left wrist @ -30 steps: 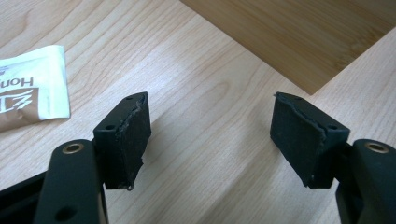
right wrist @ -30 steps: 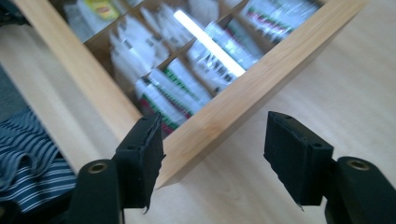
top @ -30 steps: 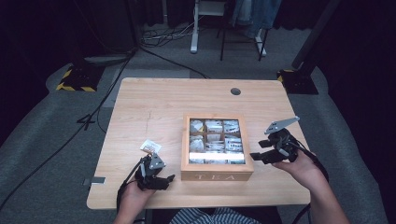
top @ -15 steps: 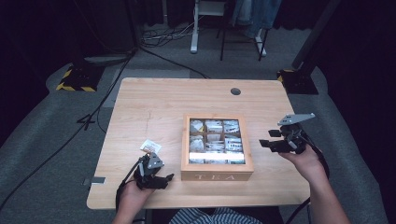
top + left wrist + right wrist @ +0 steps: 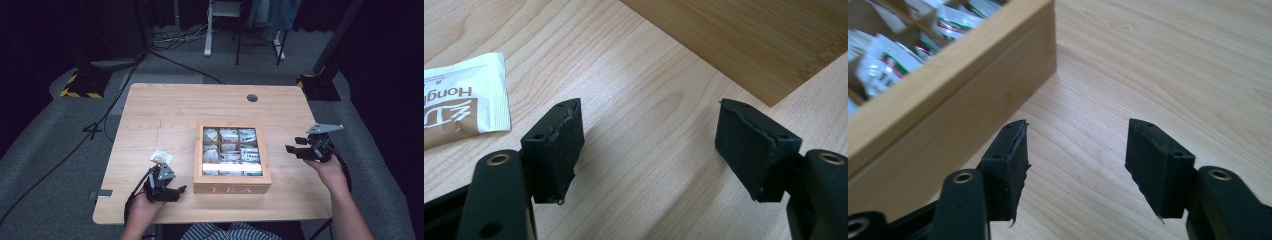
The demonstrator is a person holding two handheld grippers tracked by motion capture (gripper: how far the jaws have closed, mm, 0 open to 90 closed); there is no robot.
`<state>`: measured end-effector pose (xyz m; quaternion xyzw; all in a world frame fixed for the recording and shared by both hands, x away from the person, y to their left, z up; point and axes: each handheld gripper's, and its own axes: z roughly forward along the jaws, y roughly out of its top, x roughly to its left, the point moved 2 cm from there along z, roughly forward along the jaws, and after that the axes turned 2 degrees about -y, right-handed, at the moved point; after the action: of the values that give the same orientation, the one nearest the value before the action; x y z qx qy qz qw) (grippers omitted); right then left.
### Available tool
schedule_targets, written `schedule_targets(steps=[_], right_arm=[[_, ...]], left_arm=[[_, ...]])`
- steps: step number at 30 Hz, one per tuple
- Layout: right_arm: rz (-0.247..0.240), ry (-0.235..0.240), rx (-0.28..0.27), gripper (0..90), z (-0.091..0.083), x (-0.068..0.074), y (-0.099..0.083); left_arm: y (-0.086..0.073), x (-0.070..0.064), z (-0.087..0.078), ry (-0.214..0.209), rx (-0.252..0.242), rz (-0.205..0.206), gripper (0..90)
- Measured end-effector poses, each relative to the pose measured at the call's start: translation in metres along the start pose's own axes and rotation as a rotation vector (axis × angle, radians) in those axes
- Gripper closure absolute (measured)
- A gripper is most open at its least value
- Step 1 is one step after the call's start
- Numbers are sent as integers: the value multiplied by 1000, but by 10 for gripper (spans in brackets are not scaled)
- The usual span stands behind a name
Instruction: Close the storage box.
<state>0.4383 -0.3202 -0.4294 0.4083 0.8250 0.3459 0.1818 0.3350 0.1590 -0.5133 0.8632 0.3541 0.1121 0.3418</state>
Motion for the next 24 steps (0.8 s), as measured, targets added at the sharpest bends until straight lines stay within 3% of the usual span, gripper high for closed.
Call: schedule_targets(steps=[5,10,13,19,24], right_arm=[[22,-21,-2,438,13,-12,-13],[-22,-83,-13,448,26,-17,-28],[-18,-82,-8,448,31,-18,-32],[-7,-95,50,475,45,-18,-40],[19,-99,114,446,54,-21,-45]], left_arm=[[0,0,0,-3,6,0,279],[2,1,1,-4,8,0,275],[2,1,2,-2,8,0,273],[4,1,3,-3,7,0,272],[4,2,3,-1,5,1,270]])
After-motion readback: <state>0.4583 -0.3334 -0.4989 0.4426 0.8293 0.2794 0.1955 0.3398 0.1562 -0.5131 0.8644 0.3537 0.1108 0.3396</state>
